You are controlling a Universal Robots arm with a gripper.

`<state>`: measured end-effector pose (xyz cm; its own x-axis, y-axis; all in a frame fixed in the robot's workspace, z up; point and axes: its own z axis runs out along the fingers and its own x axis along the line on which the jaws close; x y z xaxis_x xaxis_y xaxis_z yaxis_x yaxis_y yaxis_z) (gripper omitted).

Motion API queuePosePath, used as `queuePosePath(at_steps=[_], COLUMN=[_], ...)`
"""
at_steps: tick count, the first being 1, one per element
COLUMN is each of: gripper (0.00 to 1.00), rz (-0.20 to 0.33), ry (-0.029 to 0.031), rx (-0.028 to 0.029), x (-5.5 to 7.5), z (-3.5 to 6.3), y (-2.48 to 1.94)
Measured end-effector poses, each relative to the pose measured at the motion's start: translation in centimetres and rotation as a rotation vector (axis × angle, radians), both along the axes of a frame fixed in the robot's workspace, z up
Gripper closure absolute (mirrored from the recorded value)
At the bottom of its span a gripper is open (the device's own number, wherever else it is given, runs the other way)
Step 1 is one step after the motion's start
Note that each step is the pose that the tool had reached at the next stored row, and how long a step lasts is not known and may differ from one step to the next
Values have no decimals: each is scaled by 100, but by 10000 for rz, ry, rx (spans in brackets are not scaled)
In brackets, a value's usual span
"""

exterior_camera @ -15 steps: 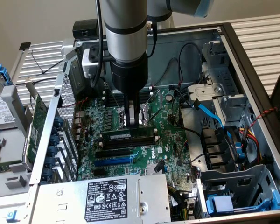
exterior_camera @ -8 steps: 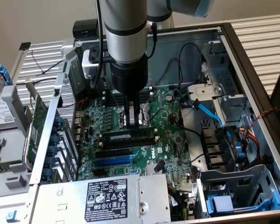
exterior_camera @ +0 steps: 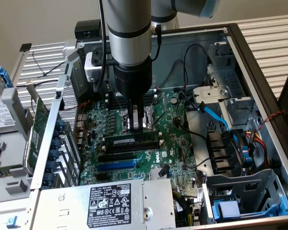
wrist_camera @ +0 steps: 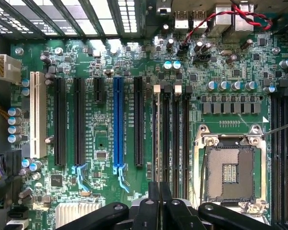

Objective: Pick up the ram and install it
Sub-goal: 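Insert the ram into the slot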

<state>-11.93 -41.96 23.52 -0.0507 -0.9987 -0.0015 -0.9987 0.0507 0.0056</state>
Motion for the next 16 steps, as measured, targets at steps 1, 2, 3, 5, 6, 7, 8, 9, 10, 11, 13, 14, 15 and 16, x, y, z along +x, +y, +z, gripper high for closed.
queuePosePath(at_steps=[1,2,3,5,6,7,8,9,10,11,13,14,15,16], gripper=[87,87,87,87,87,87,87,87,87,87,87,87,87,87], rz=[0,0,0,0,-1,-1,-2,-1,-1,1,1,0,0,-1], ry=[0,1,1,1,0,-1,-1,0,-1,0,0,0,-2,-2], rx=[0,-1,-3,-2,0,1,0,-2,-1,-3,-2,-2,-1,-1], x=[0,-1,-1,-2,-2,-4,-4,-5,-7,-7,-7,-8,-8,-8], z=[-3,-5,-5,-7,-10,-13,-15,-16,-18,-18,-22,-23,-24,-24], y=[0,0,0,0,1,4,8,14,16,15,15,16,16,15])
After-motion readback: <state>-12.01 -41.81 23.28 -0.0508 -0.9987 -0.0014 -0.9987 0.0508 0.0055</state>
